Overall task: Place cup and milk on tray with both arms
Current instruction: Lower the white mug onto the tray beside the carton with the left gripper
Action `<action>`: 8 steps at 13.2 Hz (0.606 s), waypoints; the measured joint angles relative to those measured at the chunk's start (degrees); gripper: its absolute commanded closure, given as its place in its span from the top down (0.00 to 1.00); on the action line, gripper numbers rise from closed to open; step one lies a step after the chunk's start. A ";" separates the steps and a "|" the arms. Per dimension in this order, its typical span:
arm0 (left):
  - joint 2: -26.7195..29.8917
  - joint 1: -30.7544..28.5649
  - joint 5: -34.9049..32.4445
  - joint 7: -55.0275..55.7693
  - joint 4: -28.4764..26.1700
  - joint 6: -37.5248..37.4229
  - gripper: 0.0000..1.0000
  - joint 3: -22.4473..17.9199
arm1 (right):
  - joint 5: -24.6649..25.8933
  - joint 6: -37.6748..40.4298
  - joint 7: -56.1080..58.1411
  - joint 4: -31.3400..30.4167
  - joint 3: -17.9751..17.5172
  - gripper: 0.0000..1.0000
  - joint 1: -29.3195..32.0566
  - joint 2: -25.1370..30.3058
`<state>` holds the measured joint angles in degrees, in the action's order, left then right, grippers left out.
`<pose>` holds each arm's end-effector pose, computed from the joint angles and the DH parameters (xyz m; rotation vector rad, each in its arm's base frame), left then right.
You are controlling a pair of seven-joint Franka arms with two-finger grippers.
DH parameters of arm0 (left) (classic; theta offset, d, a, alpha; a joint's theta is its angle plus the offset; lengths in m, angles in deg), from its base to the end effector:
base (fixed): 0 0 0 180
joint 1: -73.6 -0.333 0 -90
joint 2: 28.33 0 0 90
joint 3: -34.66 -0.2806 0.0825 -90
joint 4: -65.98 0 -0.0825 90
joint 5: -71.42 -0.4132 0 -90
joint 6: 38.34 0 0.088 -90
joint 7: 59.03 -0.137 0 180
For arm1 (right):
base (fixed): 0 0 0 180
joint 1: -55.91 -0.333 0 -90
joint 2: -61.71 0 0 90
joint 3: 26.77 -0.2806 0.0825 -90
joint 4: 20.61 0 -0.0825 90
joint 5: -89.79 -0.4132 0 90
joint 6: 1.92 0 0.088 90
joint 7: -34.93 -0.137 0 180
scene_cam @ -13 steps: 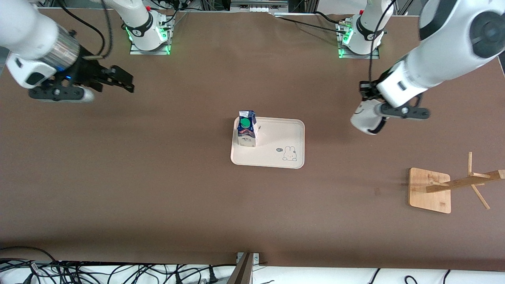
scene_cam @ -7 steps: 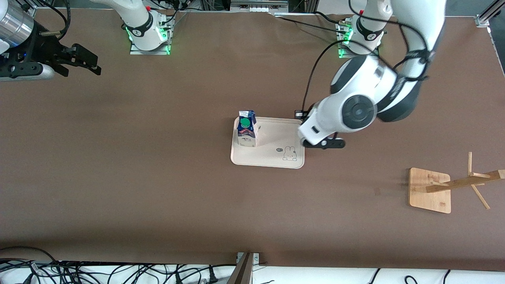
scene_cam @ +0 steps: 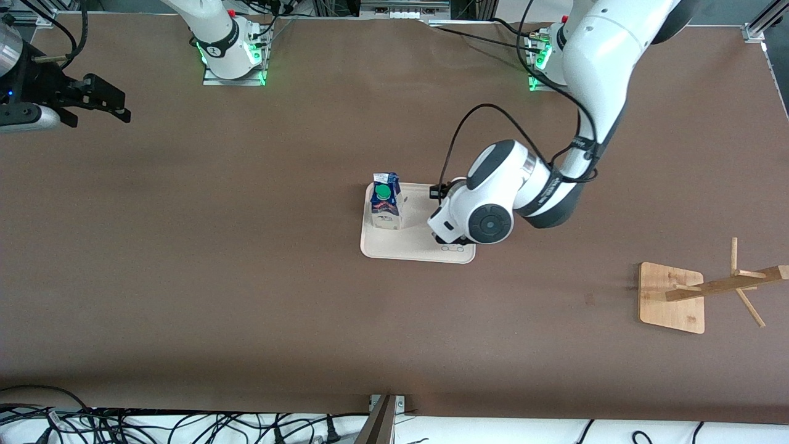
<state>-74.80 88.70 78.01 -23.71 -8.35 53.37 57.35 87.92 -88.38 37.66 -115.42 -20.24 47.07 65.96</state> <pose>0.5489 -0.3957 0.2010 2.9327 0.0515 -0.9181 0.5530 0.0253 0.5543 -3.0952 -0.1385 0.1114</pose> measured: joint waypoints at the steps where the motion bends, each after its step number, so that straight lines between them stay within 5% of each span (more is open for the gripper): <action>1: -1.73 0.90 0.47 1.86 0.03 1.26 0.00 -0.01 | 0.00 -0.63 0.62 0.04 -2.12 1.00 2.44 -0.55; 2: -3.13 1.40 1.12 4.12 0.29 2.13 0.00 0.03 | 0.00 -0.97 0.79 0.27 -3.23 1.00 3.50 -1.05; 3: -3.66 1.48 1.34 5.33 0.81 2.15 0.73 0.03 | 0.00 -1.27 0.80 0.52 -3.63 1.00 3.61 -1.34; 4: -3.68 1.36 1.34 5.81 1.03 2.09 1.00 -0.04 | 0.00 -1.96 0.80 0.69 -4.03 1.00 3.60 -1.48; 8: -3.79 0.91 1.31 5.77 1.21 2.44 1.00 -0.41 | 0.12 -4.00 0.80 1.17 -5.02 1.00 3.53 -2.16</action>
<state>-78.59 89.61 79.32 -17.94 -7.14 55.81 56.94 88.04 -92.38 38.45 -114.25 -25.26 50.60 63.79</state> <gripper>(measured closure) 0.559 0.000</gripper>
